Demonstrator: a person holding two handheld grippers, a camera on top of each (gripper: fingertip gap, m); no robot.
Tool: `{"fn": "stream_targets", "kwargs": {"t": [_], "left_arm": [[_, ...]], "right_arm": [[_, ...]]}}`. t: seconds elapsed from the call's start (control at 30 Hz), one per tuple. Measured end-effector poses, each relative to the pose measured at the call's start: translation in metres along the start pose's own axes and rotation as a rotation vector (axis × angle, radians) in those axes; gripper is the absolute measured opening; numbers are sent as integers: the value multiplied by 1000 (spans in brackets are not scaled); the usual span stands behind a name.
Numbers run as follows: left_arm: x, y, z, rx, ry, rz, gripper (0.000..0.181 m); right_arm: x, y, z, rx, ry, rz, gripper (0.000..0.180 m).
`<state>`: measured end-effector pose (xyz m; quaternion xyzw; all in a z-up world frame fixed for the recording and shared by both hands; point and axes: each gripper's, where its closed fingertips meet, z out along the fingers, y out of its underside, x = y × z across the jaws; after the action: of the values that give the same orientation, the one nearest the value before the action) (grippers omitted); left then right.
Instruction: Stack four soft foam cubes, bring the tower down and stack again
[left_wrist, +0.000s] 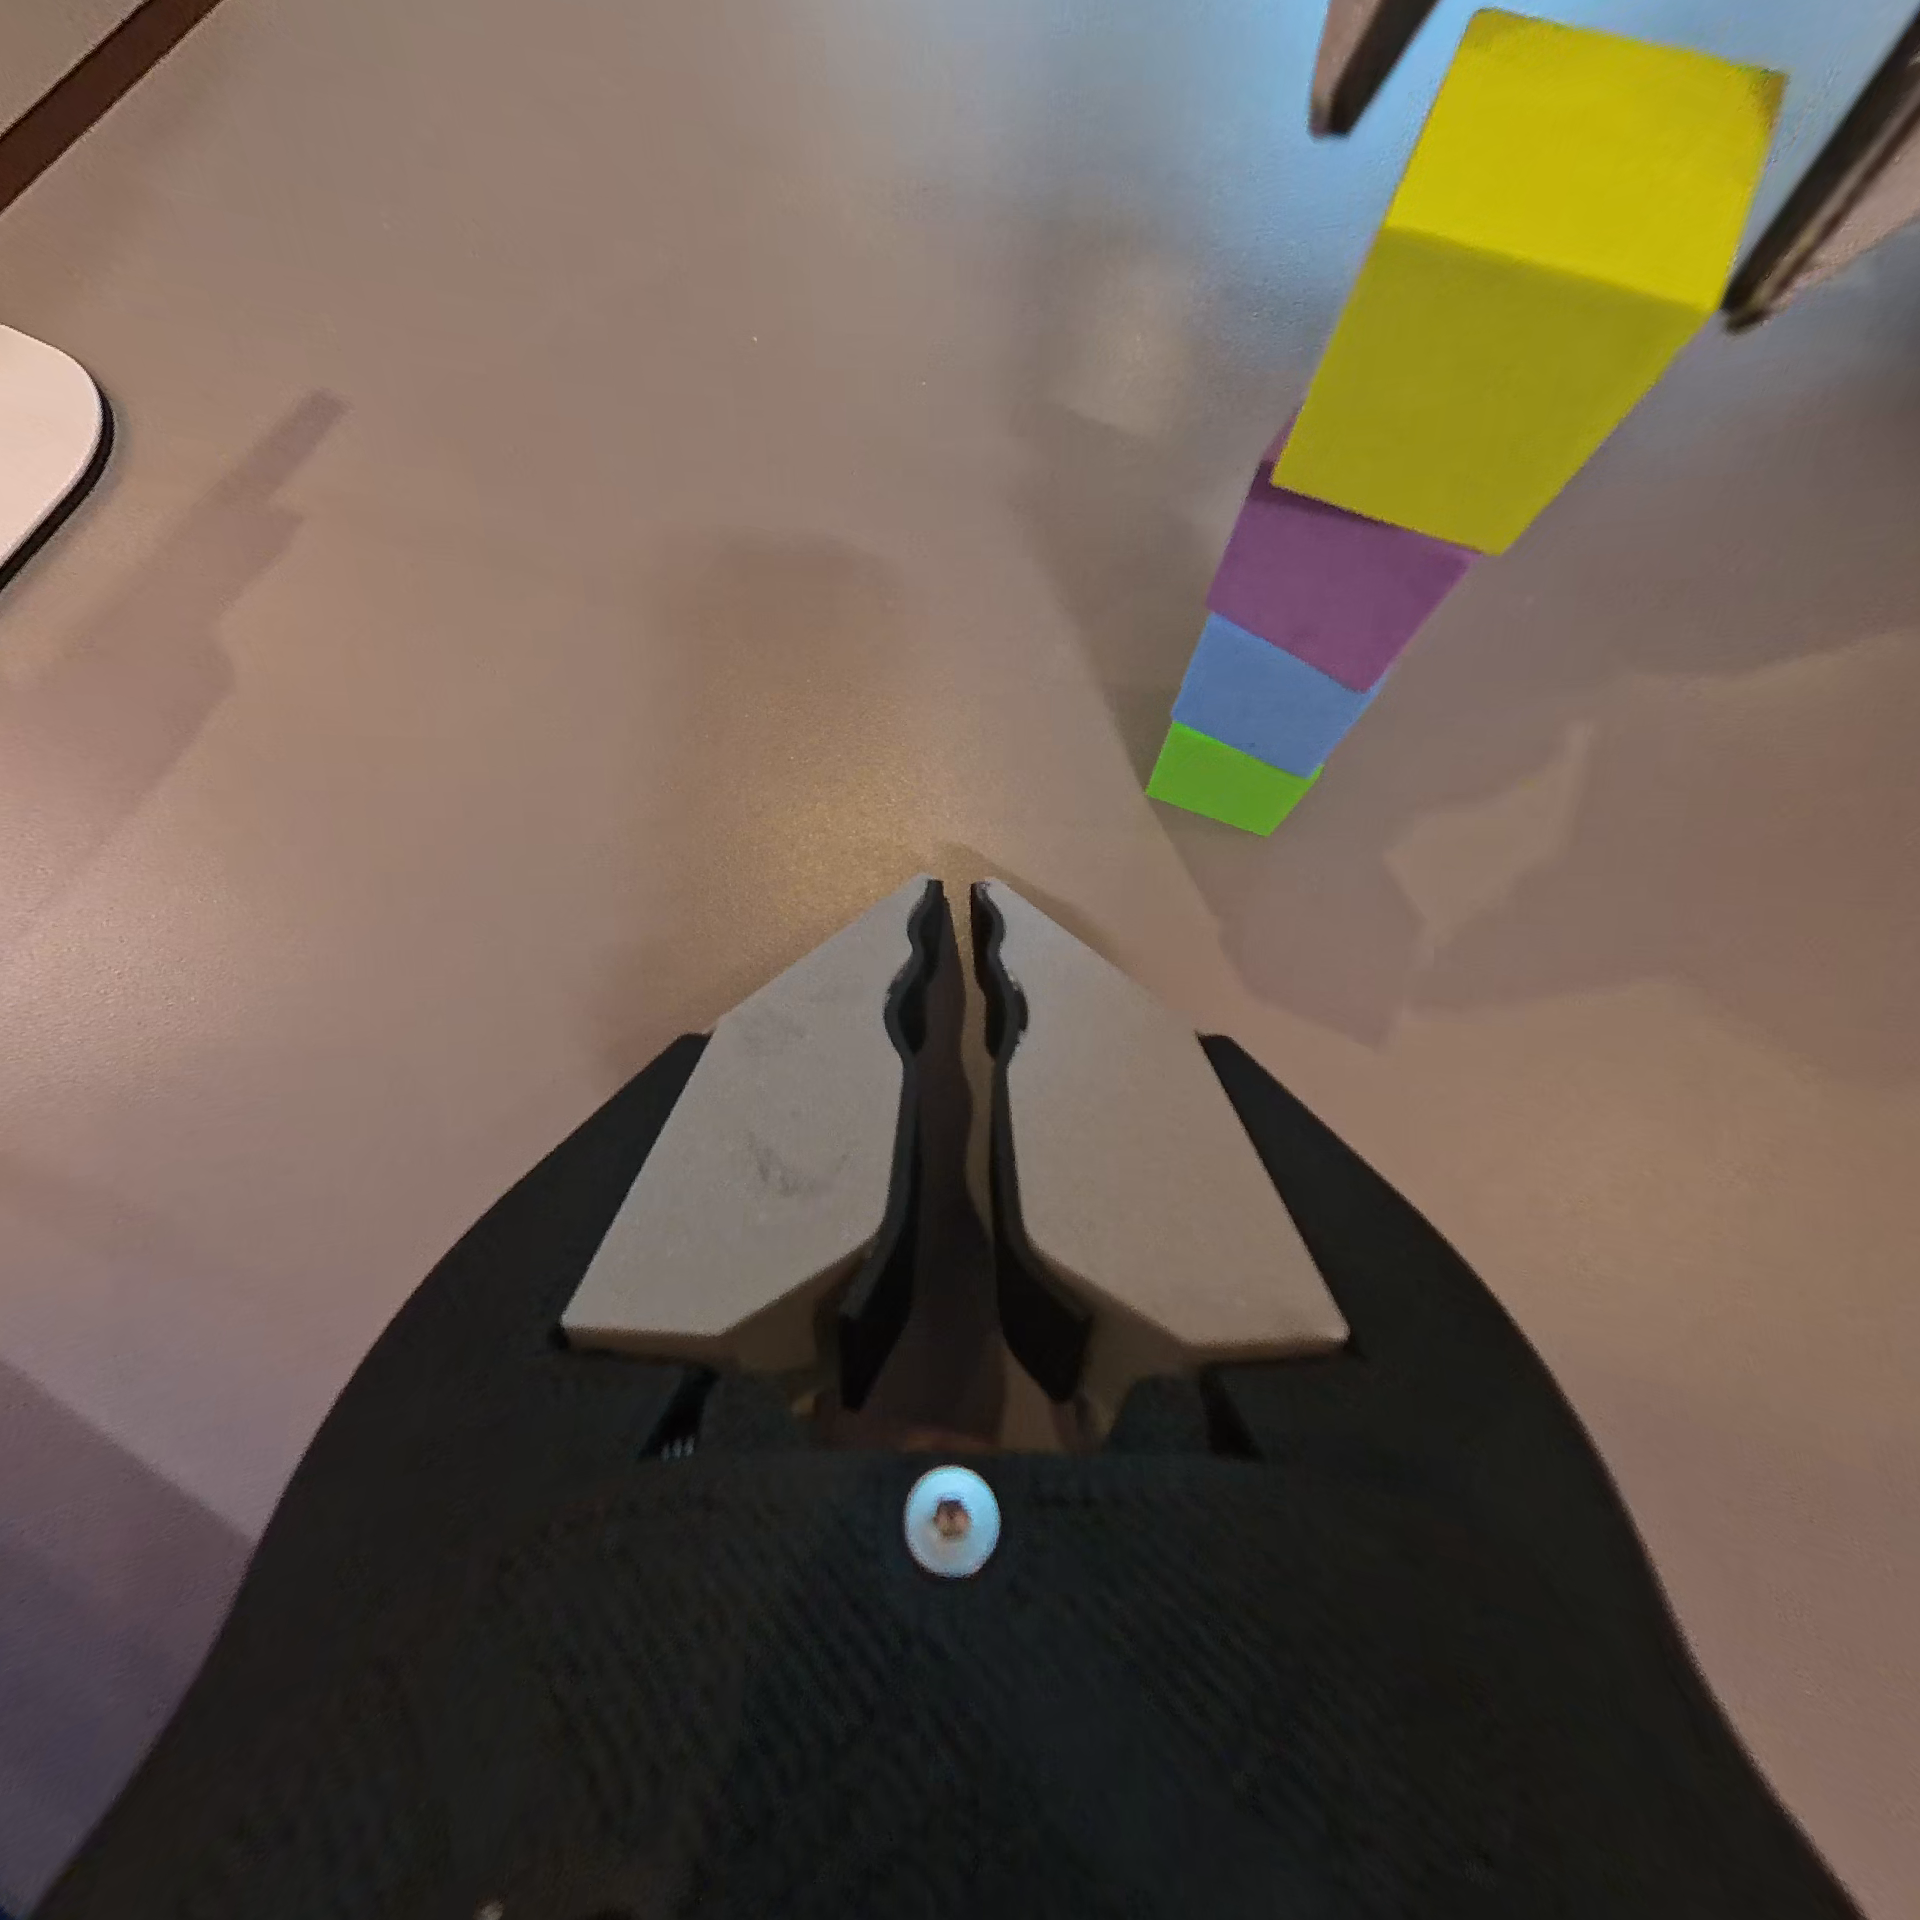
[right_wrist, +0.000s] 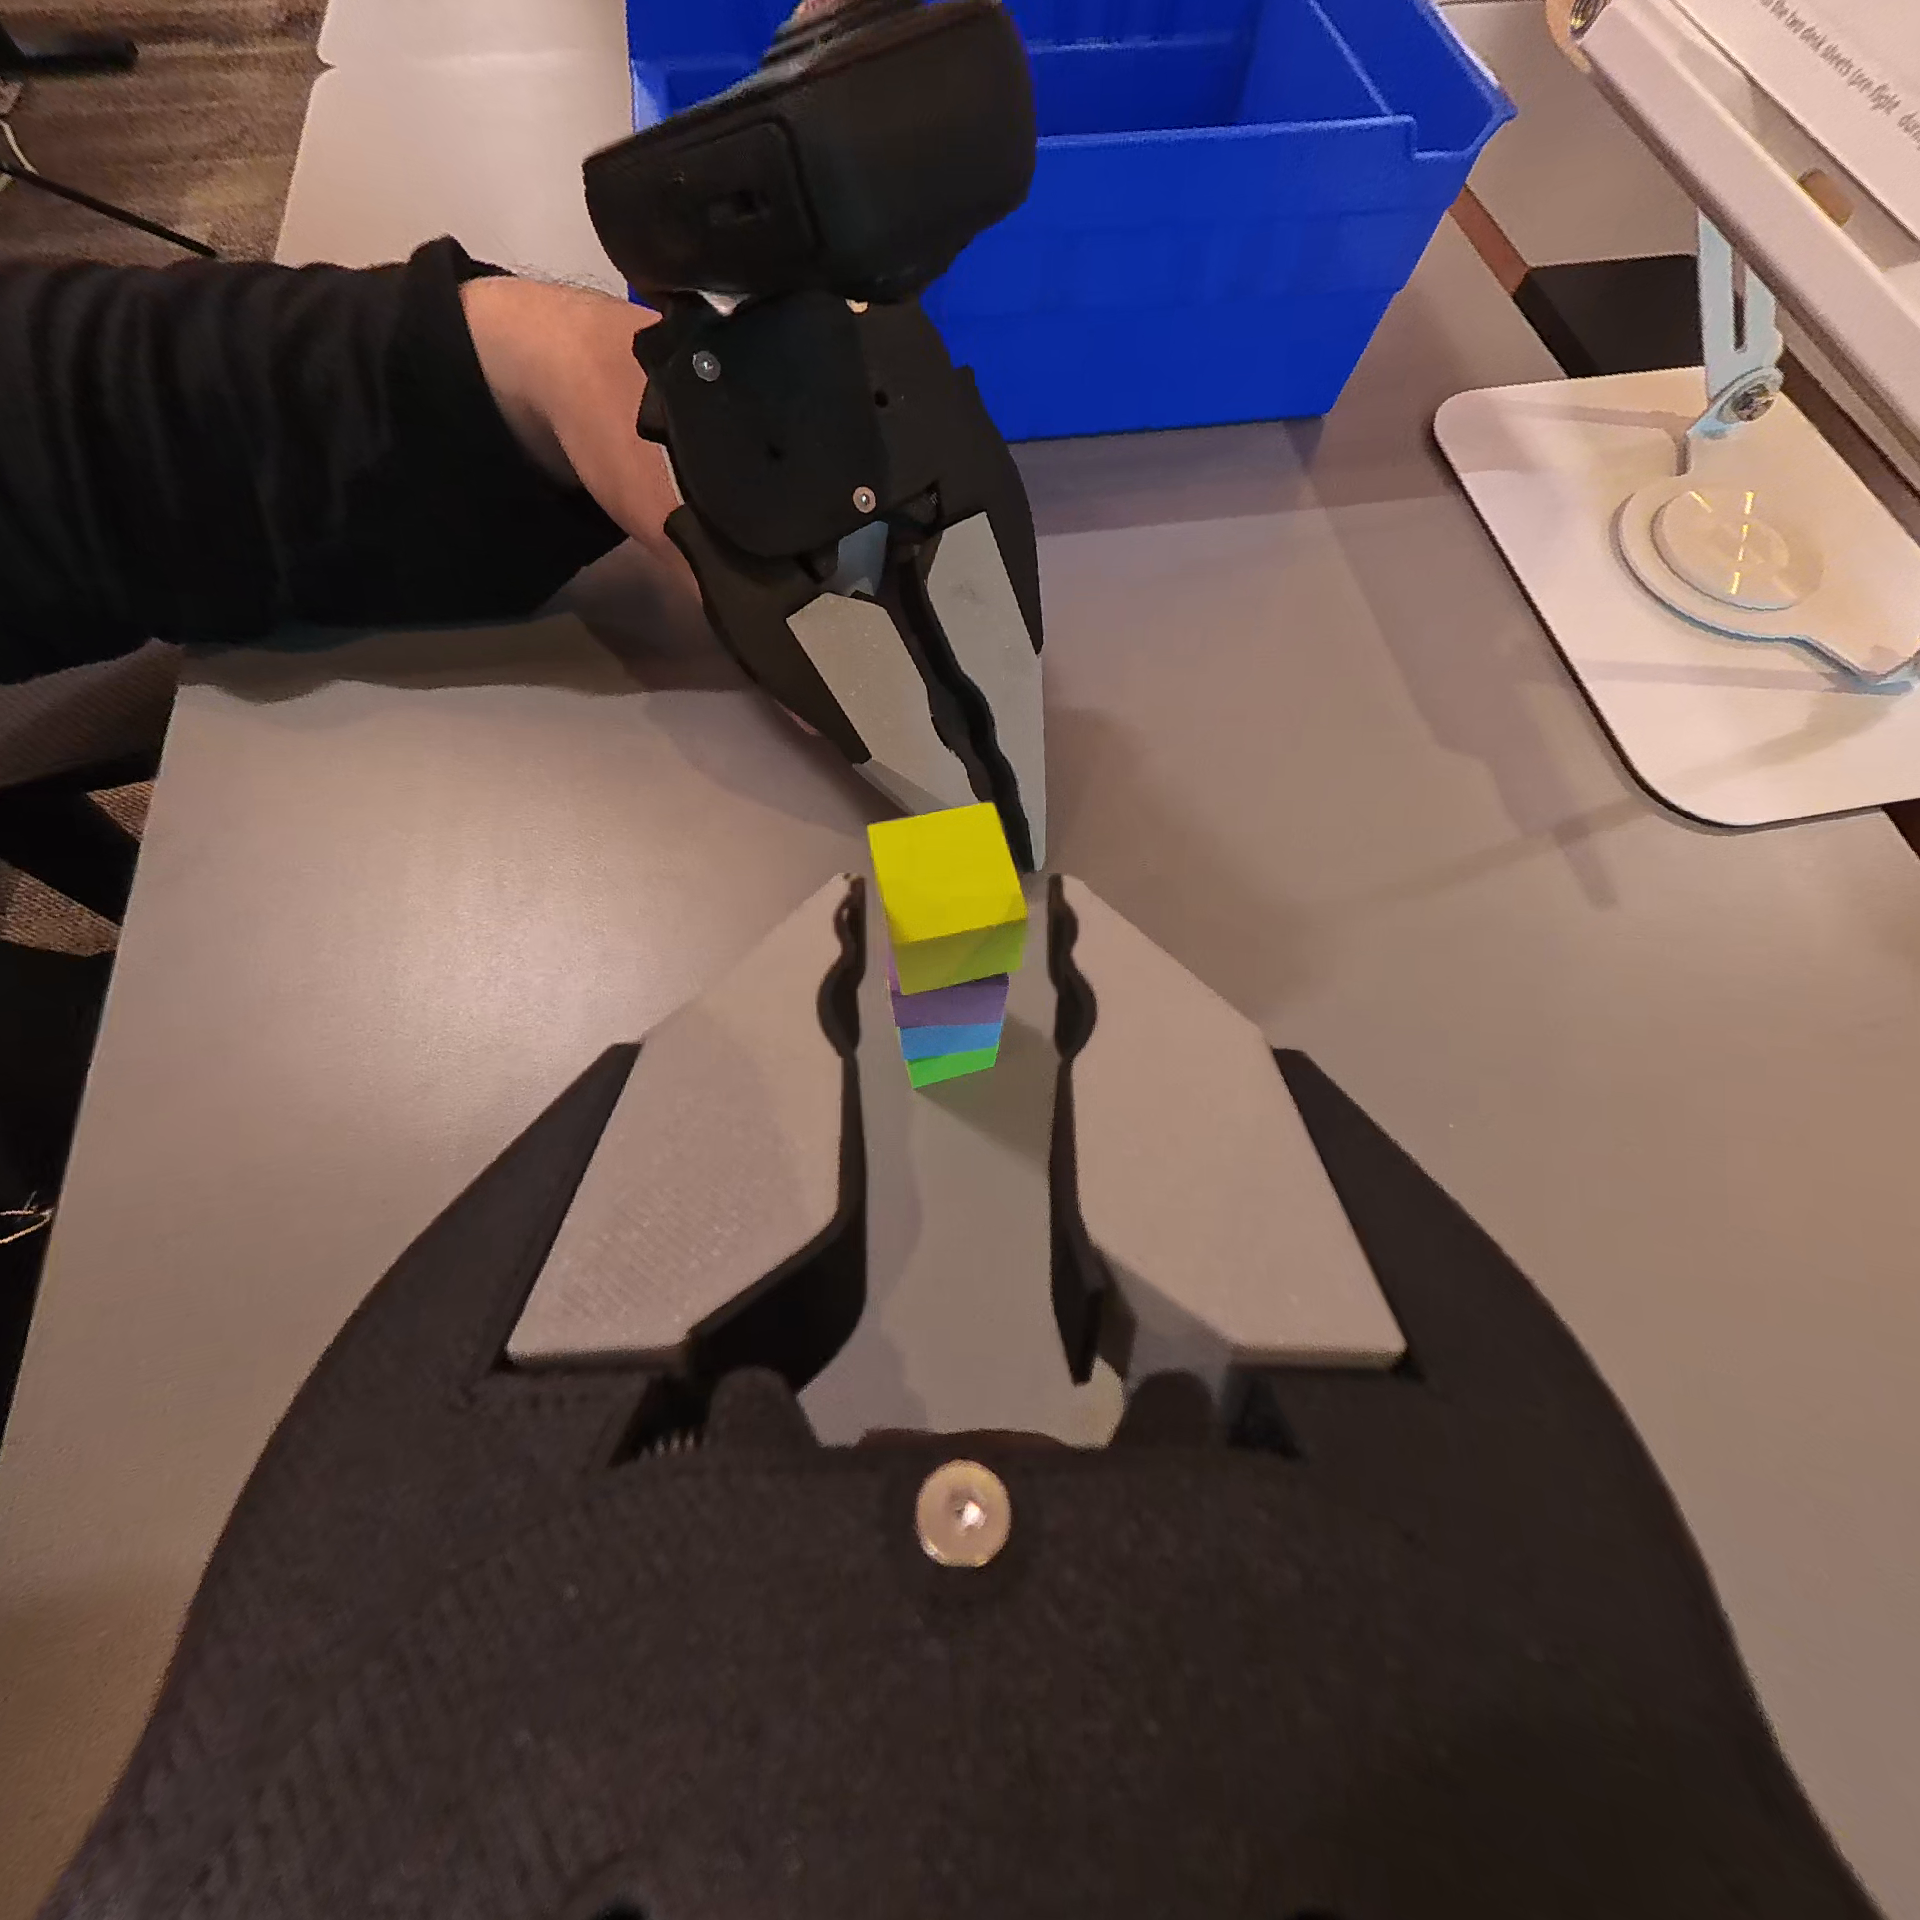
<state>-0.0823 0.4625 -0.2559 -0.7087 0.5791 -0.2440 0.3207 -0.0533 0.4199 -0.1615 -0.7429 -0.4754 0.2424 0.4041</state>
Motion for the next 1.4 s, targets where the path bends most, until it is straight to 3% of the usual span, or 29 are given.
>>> {"fn": "stream_targets", "kwargs": {"t": [0.13,0.3,0.37,0.43,0.47,0.6,0.73,1.07,1.2,1.33,1.4], "left_arm": [[0,0,0,0,-1,1,3],[0,0,0,0,-3,3,3],[0,0,0,0,-3,3,3],[0,0,0,0,-3,3,3],[0,0,0,0,-3,3,3],[0,0,0,0,-4,5,3],[0,0,0,0,-5,5,3],[0,0,0,0,-4,5,3],[0,0,0,0,-3,3,3],[0,0,0,0,-4,5,3],[0,0,0,0,-5,6,3]], "right_arm": [[2,-8,-7,51,4,6,45],[7,-24,-26,213,15,26,48],[-1,-29,-34,304,-31,21,37],[-24,-26,-38,342,-148,-45,7],[-37,-22,-39,336,-206,-102,0],[-65,12,-20,188,-301,-233,0],[-67,42,11,9,-283,-263,0],[-94,48,23,-32,-367,-301,0],[-85,46,29,-45,-299,-293,0],[-12,50,39,-106,68,-199,0],[-13,44,34,-44,30,-164,0]]}}
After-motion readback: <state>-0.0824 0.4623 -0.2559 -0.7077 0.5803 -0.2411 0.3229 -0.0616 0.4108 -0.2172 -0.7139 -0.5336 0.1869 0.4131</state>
